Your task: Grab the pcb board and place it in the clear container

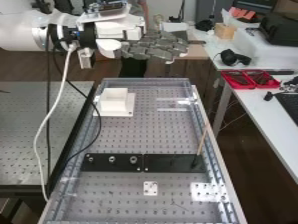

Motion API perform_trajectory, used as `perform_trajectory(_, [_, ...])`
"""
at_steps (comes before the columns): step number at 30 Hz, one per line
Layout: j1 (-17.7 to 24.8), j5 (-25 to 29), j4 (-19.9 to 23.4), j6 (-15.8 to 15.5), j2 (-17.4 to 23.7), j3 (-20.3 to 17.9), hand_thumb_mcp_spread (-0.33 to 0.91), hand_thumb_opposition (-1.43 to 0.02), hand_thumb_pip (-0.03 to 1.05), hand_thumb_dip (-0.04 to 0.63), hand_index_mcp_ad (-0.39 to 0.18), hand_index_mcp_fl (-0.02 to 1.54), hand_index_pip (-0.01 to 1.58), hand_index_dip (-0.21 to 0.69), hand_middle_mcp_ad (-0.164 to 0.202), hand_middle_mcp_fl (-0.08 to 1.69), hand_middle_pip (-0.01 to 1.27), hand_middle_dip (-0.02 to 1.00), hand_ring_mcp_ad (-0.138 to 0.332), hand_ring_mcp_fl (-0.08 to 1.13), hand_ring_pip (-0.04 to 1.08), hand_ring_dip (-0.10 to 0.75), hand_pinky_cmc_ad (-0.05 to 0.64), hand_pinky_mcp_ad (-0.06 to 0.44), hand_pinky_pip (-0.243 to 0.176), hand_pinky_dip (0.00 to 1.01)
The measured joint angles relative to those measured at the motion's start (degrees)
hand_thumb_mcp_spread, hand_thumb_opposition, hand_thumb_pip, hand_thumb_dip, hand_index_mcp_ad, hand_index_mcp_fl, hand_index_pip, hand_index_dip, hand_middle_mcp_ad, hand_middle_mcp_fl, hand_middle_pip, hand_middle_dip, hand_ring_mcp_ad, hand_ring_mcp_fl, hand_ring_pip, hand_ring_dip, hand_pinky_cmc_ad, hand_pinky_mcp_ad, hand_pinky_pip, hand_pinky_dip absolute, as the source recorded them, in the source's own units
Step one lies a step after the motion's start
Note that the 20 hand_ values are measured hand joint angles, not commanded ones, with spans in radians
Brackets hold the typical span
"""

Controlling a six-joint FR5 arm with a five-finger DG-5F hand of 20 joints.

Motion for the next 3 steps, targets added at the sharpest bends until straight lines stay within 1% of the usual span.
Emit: perform_trajectory(3, [-0.03, 0.12, 0.05, -0.18, 0.07, -0.11, 0.52, -0.73, 0.28, 0.188, -0.173, 0.24, 0.12, 0.412, 0.003, 0.05, 0.13, 0.17, 0.168, 0.0, 0.09, 0.037, 0.295, 0.136, -0.075, 0.21])
